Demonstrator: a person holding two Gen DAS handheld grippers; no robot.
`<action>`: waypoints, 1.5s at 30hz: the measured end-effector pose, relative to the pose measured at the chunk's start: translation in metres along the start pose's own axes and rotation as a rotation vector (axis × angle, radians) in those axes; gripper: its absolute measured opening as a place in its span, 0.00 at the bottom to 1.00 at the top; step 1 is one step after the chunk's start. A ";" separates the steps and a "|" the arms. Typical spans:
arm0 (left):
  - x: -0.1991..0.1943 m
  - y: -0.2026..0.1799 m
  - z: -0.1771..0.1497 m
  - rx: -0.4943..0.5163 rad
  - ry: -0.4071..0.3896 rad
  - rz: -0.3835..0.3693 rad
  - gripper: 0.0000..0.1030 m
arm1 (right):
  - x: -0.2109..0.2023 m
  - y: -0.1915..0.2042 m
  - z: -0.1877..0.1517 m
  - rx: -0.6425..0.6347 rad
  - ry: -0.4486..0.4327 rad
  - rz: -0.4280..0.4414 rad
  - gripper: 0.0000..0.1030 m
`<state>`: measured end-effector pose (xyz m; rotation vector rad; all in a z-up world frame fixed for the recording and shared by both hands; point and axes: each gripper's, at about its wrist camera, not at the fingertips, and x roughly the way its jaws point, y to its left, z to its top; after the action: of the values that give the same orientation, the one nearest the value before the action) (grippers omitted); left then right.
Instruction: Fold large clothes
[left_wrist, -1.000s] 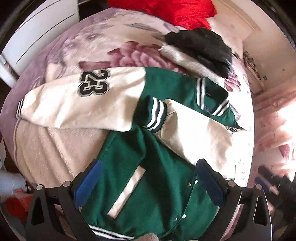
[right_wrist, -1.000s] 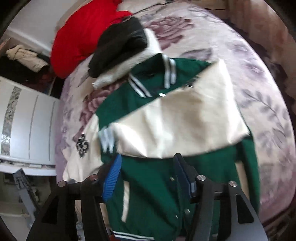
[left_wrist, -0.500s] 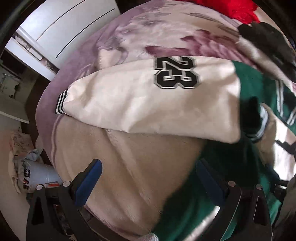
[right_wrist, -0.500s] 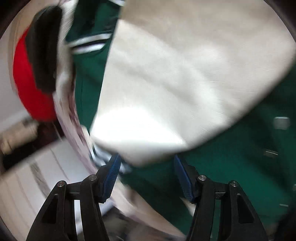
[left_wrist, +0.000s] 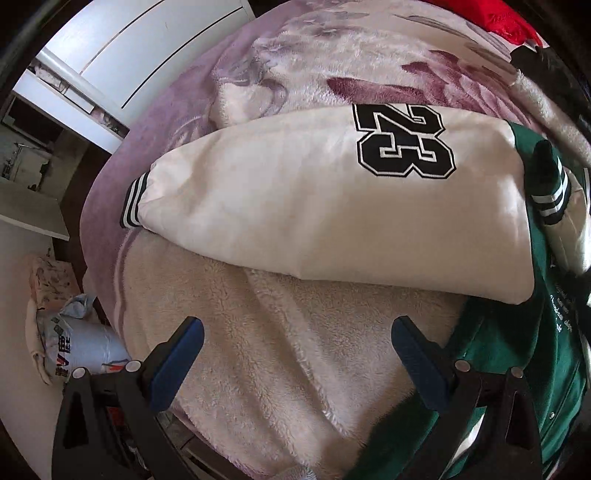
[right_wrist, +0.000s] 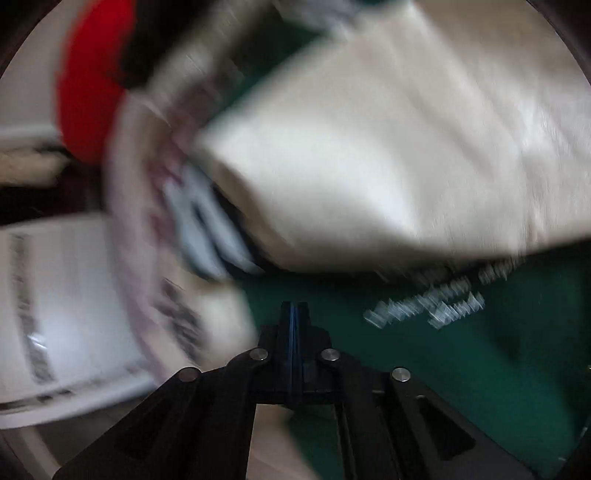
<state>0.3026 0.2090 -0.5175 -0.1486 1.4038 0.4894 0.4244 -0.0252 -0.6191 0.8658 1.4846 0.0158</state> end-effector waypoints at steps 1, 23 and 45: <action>-0.001 0.002 0.001 0.001 -0.002 -0.012 1.00 | 0.003 -0.006 -0.002 0.009 0.034 -0.017 0.02; 0.140 0.189 0.062 -0.951 0.034 -0.441 0.51 | -0.079 -0.092 -0.025 -0.072 -0.223 -0.240 0.70; -0.138 0.013 0.156 -0.106 -0.592 -0.262 0.04 | -0.129 -0.075 0.026 -0.183 -0.417 -0.436 0.95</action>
<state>0.4271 0.2478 -0.3542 -0.2471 0.7655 0.3496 0.3916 -0.1562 -0.5512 0.3557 1.2256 -0.3287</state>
